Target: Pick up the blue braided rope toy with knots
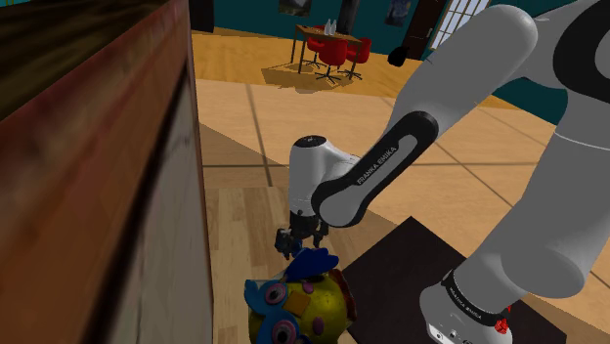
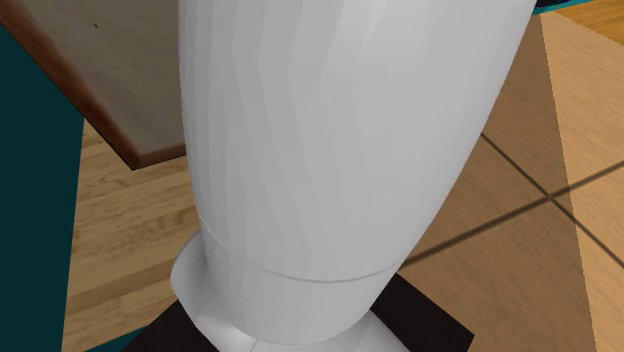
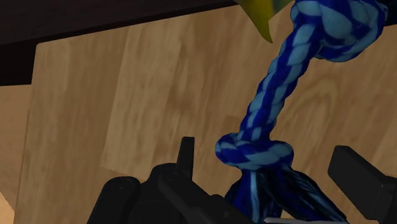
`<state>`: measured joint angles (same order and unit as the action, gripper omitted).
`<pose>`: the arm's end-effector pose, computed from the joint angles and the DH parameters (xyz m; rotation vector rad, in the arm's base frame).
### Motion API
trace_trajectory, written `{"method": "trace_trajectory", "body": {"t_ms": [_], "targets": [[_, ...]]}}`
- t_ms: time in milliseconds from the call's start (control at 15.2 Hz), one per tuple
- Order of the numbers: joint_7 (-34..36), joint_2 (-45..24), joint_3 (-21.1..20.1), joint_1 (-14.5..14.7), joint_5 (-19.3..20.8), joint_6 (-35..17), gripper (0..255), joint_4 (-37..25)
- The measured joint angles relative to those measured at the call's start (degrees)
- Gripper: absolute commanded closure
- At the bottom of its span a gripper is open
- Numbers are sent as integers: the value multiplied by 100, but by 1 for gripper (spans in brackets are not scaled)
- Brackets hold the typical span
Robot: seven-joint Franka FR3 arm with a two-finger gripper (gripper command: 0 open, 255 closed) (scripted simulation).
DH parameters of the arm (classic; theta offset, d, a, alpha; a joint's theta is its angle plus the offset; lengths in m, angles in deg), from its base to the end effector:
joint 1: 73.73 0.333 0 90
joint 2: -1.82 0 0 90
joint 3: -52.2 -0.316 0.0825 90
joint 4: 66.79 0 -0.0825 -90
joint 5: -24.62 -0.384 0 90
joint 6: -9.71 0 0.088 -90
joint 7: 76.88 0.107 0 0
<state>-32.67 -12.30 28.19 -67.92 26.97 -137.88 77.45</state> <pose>0.3809 0.2308 0.1812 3.0761 -0.3361 -0.2801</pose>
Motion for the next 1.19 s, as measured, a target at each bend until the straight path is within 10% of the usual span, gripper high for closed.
{"method": "trace_trajectory", "body": {"t_ms": [132, 198, 1188], "targets": [[51, -114, 44, 29, 79, -99, 0, -7], [60, -132, 51, 35, 91, -115, 255, -8], [-105, 225, -81, -60, -152, 182, 255, 24]]}}
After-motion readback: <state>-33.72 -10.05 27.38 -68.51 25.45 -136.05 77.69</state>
